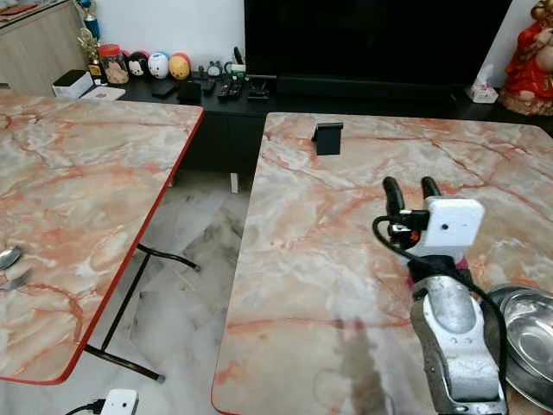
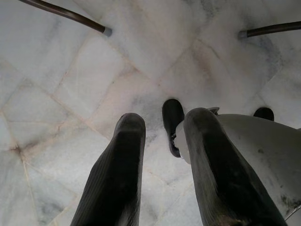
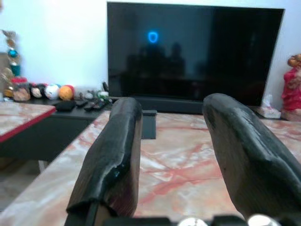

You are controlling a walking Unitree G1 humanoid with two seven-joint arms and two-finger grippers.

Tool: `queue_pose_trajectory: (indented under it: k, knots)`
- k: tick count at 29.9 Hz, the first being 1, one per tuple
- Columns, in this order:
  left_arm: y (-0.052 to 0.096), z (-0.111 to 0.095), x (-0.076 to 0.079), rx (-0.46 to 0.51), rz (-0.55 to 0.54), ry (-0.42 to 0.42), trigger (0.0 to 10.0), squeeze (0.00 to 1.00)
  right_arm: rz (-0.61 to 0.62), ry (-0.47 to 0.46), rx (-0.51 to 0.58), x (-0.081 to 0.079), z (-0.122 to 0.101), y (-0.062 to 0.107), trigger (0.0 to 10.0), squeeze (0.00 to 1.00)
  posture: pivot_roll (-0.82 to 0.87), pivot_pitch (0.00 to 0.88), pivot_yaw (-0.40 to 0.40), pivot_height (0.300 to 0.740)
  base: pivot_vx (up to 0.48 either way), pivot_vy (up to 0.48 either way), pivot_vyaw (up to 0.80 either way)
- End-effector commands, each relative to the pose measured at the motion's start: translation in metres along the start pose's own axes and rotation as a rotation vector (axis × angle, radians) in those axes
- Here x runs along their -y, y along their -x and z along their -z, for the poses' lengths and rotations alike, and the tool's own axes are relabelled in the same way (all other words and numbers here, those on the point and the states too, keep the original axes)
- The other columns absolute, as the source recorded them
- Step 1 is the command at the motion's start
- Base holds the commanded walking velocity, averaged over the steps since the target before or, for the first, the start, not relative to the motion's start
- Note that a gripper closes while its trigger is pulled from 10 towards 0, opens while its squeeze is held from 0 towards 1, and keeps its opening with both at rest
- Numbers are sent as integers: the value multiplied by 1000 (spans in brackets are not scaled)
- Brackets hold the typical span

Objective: Setting the table

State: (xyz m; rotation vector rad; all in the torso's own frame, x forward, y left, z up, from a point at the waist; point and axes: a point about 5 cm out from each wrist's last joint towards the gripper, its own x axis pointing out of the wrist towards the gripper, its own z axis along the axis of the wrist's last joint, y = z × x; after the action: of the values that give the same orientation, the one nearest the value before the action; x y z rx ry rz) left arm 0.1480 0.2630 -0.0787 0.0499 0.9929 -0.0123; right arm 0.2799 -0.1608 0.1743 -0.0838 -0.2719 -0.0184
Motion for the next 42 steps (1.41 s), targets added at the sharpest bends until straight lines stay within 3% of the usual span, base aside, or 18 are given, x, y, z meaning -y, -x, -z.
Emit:
queue_pose_trajectory:
  k: [1, 13, 21, 42]
  knots:
    - [2, 4, -3, -12, -14, 2, 10000, 0, 3, -17, -6, -2, 3, 1, 10000, 0, -22, 0, -24, 740, 0, 0, 0]
    - [2, 7, -4, -23, -16, -3, 10000, 0, 77, -130, 23, -3, 3, -3, 10000, 0, -16, 0, -19, 740, 0, 71, 0]
    - [2, 8, -3, -24, -12, 1, 10000, 0, 54, -110, 48, -6, 1, -8, 10000, 0, -7, 0, -27, 740, 0, 324, 0]
    - [2, 5, -3, -15, -12, 14, 10000, 0, 40, -119, 73, -9, -4, -12, 10000, 0, -5, 0, -30, 740, 0, 324, 798]
